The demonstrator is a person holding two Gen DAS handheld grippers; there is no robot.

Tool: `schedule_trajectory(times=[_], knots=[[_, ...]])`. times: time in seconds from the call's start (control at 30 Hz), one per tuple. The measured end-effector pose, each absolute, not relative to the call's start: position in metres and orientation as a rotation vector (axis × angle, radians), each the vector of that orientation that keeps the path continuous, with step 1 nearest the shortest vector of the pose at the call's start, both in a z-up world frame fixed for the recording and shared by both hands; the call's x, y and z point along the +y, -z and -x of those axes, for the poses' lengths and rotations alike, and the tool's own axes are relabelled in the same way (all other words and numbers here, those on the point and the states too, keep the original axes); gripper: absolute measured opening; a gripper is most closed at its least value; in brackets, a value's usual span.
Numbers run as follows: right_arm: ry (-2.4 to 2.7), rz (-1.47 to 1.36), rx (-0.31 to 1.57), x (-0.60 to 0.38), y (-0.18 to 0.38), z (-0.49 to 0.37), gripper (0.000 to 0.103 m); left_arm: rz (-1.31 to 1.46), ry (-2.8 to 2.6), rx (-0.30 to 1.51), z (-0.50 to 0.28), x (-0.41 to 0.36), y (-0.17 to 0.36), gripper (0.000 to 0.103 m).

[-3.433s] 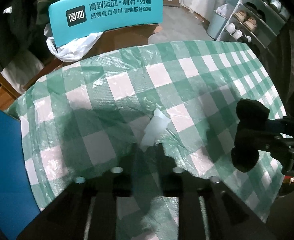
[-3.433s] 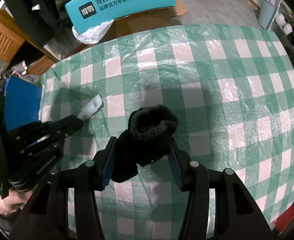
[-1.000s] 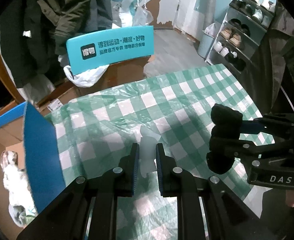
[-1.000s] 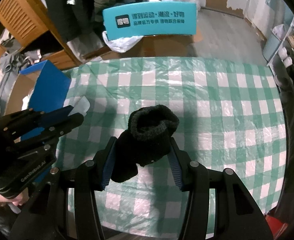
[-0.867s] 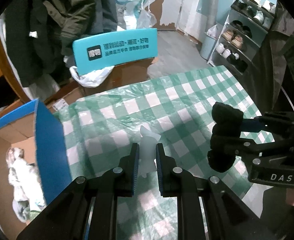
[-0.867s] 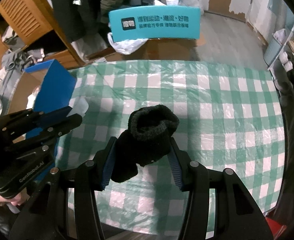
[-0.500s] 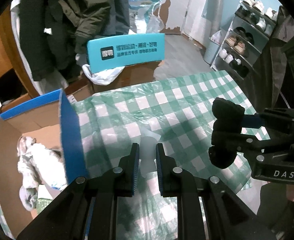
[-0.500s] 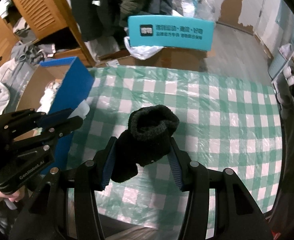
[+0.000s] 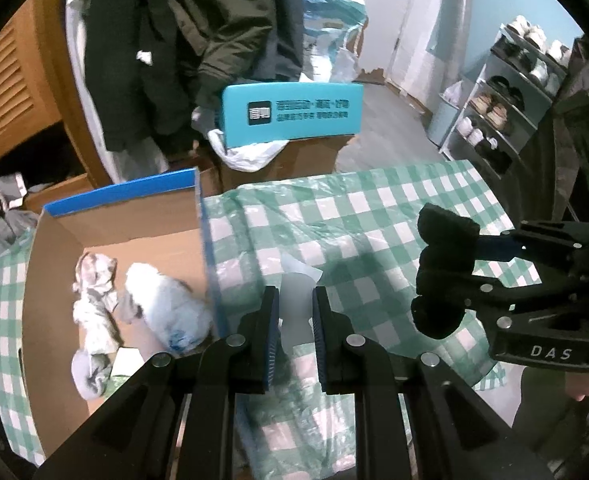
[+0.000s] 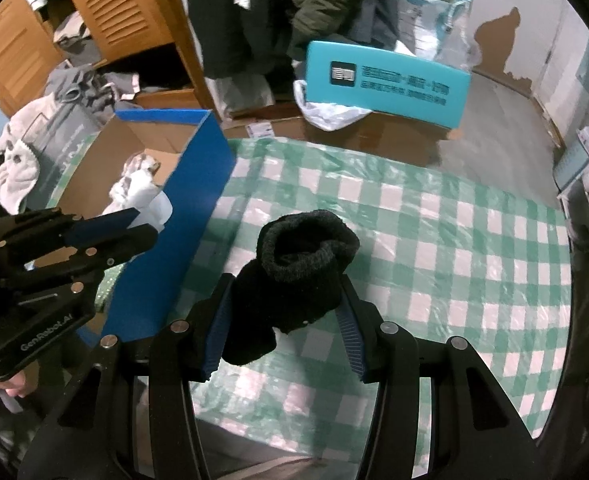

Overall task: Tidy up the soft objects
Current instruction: 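Carry the white tag and black sock over the cardboard box with both tools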

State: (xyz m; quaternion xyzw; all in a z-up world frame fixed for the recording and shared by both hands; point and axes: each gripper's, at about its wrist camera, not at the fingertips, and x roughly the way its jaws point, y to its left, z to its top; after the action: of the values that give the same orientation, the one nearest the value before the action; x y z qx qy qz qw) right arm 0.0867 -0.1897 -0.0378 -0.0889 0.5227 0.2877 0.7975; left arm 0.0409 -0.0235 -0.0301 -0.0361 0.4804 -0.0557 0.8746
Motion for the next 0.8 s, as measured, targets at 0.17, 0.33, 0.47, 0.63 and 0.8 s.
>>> schedule_trajectory(times=[0.17,0.33,0.47,0.63,0.8], knots=[[-0.654,0.217,1.123,-0.165,0.036,-0.081,0.049,0.106,0.088,1.004,-0.032,0.0,0.029,0.016],[-0.695,0.241,1.117,-0.139,0.033,-0.075,0.049,0.127,0.054,0.999,-0.024,0.022,0.027,0.016],[-0.732,0.258,1.113,-0.117,0.032,-0.071,0.049,0.141,0.025,0.994,-0.017,0.039,0.025,0.016],[-0.768,0.275,1.116,-0.094,0.032,-0.067,0.049,0.156,-0.013,0.993,-0.009,0.062,0.026,0.016],[-0.8,0.292,1.122,-0.071,0.034,-0.064,0.049,0.18,-0.042,1.004,-0.001,0.083,0.032,0.016]])
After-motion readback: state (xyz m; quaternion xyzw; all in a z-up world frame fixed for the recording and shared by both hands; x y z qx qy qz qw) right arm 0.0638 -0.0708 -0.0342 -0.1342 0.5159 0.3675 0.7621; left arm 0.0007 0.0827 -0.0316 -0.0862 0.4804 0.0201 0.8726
